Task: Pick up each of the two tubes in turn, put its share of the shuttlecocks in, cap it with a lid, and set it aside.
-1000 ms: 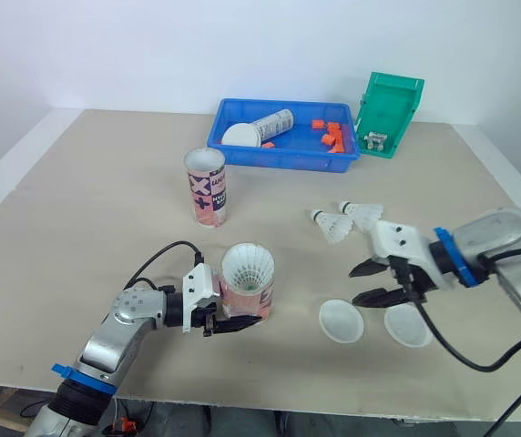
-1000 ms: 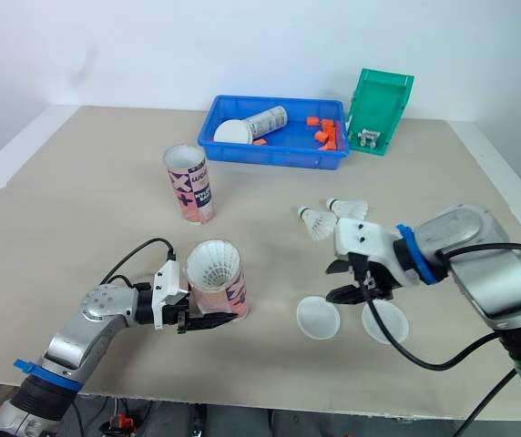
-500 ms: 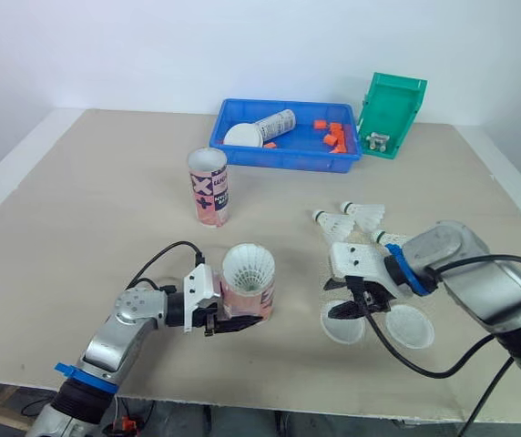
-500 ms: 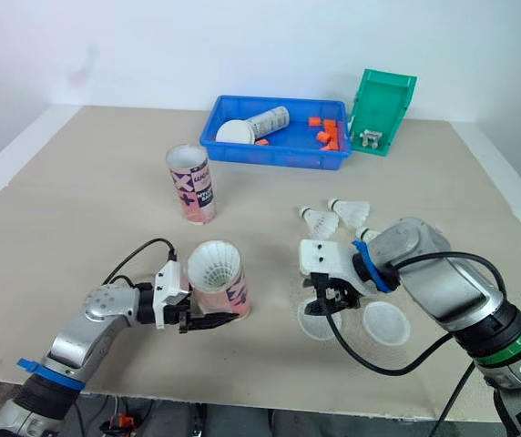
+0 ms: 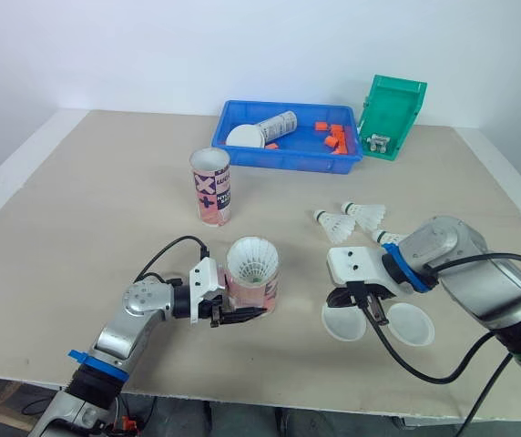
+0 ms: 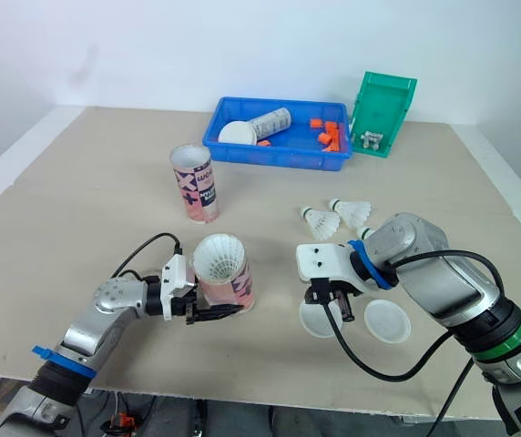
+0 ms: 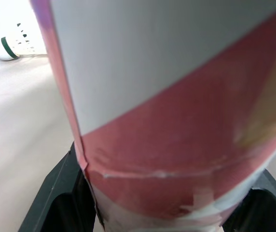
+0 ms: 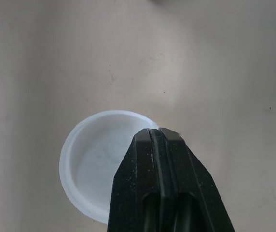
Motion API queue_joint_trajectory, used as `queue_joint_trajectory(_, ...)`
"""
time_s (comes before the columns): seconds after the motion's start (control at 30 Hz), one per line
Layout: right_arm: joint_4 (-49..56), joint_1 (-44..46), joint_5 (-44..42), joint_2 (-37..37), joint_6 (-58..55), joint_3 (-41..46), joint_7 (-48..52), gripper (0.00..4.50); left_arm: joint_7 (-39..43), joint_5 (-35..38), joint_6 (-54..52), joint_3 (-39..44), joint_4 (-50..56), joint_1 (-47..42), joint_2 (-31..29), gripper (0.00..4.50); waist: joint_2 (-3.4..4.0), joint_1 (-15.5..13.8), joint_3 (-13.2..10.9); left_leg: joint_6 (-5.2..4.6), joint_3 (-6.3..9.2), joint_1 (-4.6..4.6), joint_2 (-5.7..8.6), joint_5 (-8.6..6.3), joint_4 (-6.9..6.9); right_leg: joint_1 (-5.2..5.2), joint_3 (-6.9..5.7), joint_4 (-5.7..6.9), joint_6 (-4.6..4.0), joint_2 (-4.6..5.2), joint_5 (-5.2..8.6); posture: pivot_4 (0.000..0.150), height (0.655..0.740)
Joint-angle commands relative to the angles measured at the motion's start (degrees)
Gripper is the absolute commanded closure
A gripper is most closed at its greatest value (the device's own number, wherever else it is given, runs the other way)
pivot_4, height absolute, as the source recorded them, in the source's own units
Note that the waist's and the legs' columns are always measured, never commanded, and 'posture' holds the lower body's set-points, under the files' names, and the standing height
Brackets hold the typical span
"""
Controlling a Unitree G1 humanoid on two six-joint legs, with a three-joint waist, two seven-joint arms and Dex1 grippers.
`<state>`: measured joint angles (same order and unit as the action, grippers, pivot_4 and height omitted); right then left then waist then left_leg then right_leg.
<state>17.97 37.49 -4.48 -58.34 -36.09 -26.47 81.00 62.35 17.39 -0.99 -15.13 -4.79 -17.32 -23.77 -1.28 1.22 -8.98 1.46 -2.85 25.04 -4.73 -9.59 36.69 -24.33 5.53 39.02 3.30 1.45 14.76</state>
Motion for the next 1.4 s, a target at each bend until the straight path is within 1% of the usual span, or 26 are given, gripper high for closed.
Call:
queue_joint_trajectory(0.03, -0.2, 2.3, -0.5, 0.4, 0.2, 2.6, 0.1, 4.48, -0.9, -3.4, -0.3, -0.6, -3.6, -0.2, -0.5, 1.77, 0.00, 0.0, 0.0, 0.00, 0.00, 0.00, 0.00, 0.00, 0.00, -0.01, 0.00, 0.00, 0.00, 0.00, -0.02, 0.150, 0.7037)
queue_joint_trajectory(0.13, -0.8, 3.4, -3.3, 1.3, -1.3, 5.8, -0.2, 4.48, -0.8, -3.4, -0.1, -0.6, -3.9, -0.4, -0.5, 1.77, 0.00, 0.0, 0.0, 0.00, 0.00, 0.00, -0.01, 0.00, 0.00, -0.01, 0.00, 0.00, 0.00, -0.01, -0.03, 0.150, 0.7037)
queue_joint_trajectory(0.2, -1.2, 3.8, -4.2, 1.1, -1.5, 7.0, 0.2, 3.86, -0.8, -3.5, 0.3, -0.6, -4.2, -0.6, -0.5, 1.77, 0.00, 0.0, 0.0, -0.01, 0.00, 0.02, -0.01, 0.01, -0.02, 0.02, 0.00, 0.00, 0.00, -0.01, -0.03, 0.150, 0.7037)
queue_joint_trajectory(0.23, -1.1, 3.6, -4.4, 0.6, -1.2, 7.3, 0.6, 3.68, -0.7, -3.4, 0.3, -0.7, -4.3, -0.6, -0.5, 1.77, 0.00, 0.0, 0.0, -0.01, 0.00, 0.02, -0.01, 0.01, -0.02, 0.01, 0.00, 0.00, 0.00, -0.01, -0.03, 0.150, 0.7037)
queue_joint_trajectory(0.3, -0.7, 2.7, -4.0, -0.2, -0.8, 7.2, 0.5, 2.76, -0.5, -3.3, 0.3, -0.7, -4.1, -0.3, -0.5, 1.77, -0.01, 0.0, 0.0, -0.01, 0.00, 0.02, 0.00, 0.01, -0.02, 0.00, 0.00, 0.00, 0.00, 0.00, -0.03, 0.150, 0.7037)
queue_joint_trajectory(0.33, -0.3, 1.9, -3.8, -0.7, -0.5, 6.9, 0.6, 2.40, -0.5, -3.2, 0.3, -0.7, -4.0, -0.2, -0.6, 1.77, -0.01, 0.0, 0.0, -0.01, 0.00, 0.02, -0.01, 0.01, -0.02, 0.00, 0.00, -0.01, 0.00, 0.00, -0.03, 0.150, 0.7037)
queue_joint_trajectory(0.37, 0.1, 1.0, -3.3, -1.1, 0.1, 6.4, 0.5, 1.85, -0.6, -3.3, 0.3, -0.7, -3.9, -0.2, -0.7, 1.77, -0.04, 0.0, 0.0, 0.00, 0.00, 0.02, -0.01, 0.01, -0.02, -0.01, 0.00, -0.01, 0.00, 0.00, -0.03, 0.150, 0.7037)
queue_joint_trajectory(0.4, 0.3, 0.5, -3.0, -1.3, 0.5, 6.0, 0.5, 1.53, -0.6, -3.3, 0.3, -0.7, -4.0, -0.2, -0.7, 1.77, -0.04, 0.0, 0.0, 0.00, 0.01, 0.02, -0.01, 0.01, -0.02, -0.01, -0.01, -0.02, 0.00, 0.00, -0.03, 0.150, 0.7037)
queue_joint_trajectory(0.43, -0.3, 0.4, -1.9, -1.0, 1.1, 5.2, 0.0, 0.82, -0.5, -3.3, 0.3, -0.6, -3.9, -0.2, -0.8, 1.77, -0.03, 0.0, 0.0, 0.00, -0.01, 0.02, -0.01, 0.01, -0.03, -0.01, 0.01, -0.02, 0.00, 0.00, -0.03, 0.150, 0.7037)
queue_joint_trajectory(0.57, -4.8, 1.4, 3.0, 1.6, 2.8, 1.5, -2.1, 0.82, -0.4, -3.2, 0.0, -0.5, -3.4, 0.1, -1.3, 1.77, -0.05, 0.1, 0.0, 0.00, -0.02, -0.01, -0.01, 0.01, -0.02, -0.05, 0.03, -0.01, -0.01, -0.01, -0.04, 0.150, 0.7037)
queue_joint_trajectory(0.77, -9.8, 2.9, 6.7, 4.7, 5.7, -2.5, -0.8, 0.82, -0.6, -3.3, -0.1, -0.4, -2.6, 0.8, -1.7, 1.77, -0.06, 0.1, 0.0, 0.00, -0.04, 0.01, 0.00, 0.01, -0.06, -0.02, 0.06, -0.01, -0.02, -0.02, -0.05, 0.150, 0.7037)
queue_joint_trajectory(0.9, -10.7, 2.2, 8.6, 4.2, 8.8, -3.7, 1.1, 0.82, -1.0, -3.5, 0.0, -0.1, -2.3, 0.8, -2.0, 1.77, -0.07, 0.1, 0.0, 0.00, -0.02, 0.02, -0.02, 0.01, -0.13, 0.01, 0.03, -0.02, -0.01, -0.05, -0.03, 0.150, 0.7037)
queue_joint_trajectory(0.93, -10.8, 2.0, 8.7, 4.0, 9.4, -3.7, 1.7, 1.31, -1.1, -3.5, 0.0, 0.1, -2.3, 0.8, -2.1, 1.77, -0.07, 0.1, 0.0, 0.00, -0.02, 0.03, -0.02, 0.01, -0.13, 0.01, 0.03, -0.02, -0.01, -0.05, -0.02, 0.150, 0.7037)
queue_joint_trajectory(0.97, -10.7, 1.8, 8.7, 3.9, 9.8, -3.6, 2.2, 1.33, -1.2, -3.5, 0.0, 0.2, -2.3, 0.9, -2.2, 1.77, -0.07, 0.1, 0.0, 0.00, -0.02, 0.02, -0.02, 0.00, -0.13, 0.01, 0.03, -0.02, -0.01, -0.05, -0.02, 0.150, 0.7037)
queue_joint_trajectory(1.0, -10.7, 1.8, 8.7, 3.8, 10.4, -3.4, 2.8, 1.58, -1.2, -3.5, 0.1, 0.3, -2.3, 0.9, -2.2, 1.77, -0.08, 0.1, 0.0, 0.00, -0.02, 0.02, -0.02, 0.01, -0.13, 0.00, 0.03, -0.02, -0.01, -0.05, -0.03, 0.150, 0.7037)
queue_joint_trajectory(1.03, -10.6, 1.7, 8.7, 3.8, 10.8, -3.2, 3.3, 2.04, -1.3, -3.5, 0.2, 0.3, -2.3, 1.0, -2.3, 1.77, -0.08, 0.1, 0.0, 0.00, -0.02, 0.01, -0.02, 0.00, -0.12, 0.00, 0.04, -0.02, -0.01, -0.05, -0.03, 0.150, 0.7037)
queue_joint_trajectory(1.07, -10.5, 1.5, 8.7, 3.8, 11.1, -3.0, 3.7, 2.64, -1.3, -3.5, 0.2, 0.3, -2.2, 1.1, -2.3, 1.77, -0.08, 0.1, 0.0, 0.00, -0.02, 0.00, -0.02, 0.00, -0.11, -0.01, 0.04, -0.02, -0.01, -0.05, -0.03, 0.150, 0.7037)
queue_joint_trajectory(1.1, -10.7, 1.8, 8.7, 4.1, 11.5, -2.8, 4.0, 3.14, -1.4, -3.5, 0.3, 0.3, -2.4, 1.1, -2.4, 1.77, -0.08, 0.1, 0.0, 0.00, -0.02, -0.01, -0.02, 0.00, -0.11, -0.02, 0.04, -0.02, -0.01, -0.05, -0.03, 0.150, 0.7037)
queue_joint_trajectory(1.2, -10.9, 2.5, 8.4, 4.7, 11.6, -2.0, 4.6, 4.41, -1.6, -3.5, 0.4, 0.3, -2.9, 0.6, -2.4, 1.77, -0.08, 0.1, 0.0, 0.00, -0.01, -0.04, -0.02, 0.01, -0.10, -0.06, 0.04, -0.01, -0.03, -0.05, -0.04, 0.150, 0.7037)
queue_joint_trajectory(1.4, -9.8, 3.4, 5.9, 4.8, 10.1, 0.6, 5.3, 4.46, -1.6, -3.5, 0.5, 0.1, -3.2, 0.3, -2.2, 1.77, -0.08, 0.1, 0.0, 0.00, -0.02, -0.05, -0.01, 0.01, -0.10, -0.06, 0.04, -0.02, -0.03, -0.04, -0.05, 0.150, 0.7037)
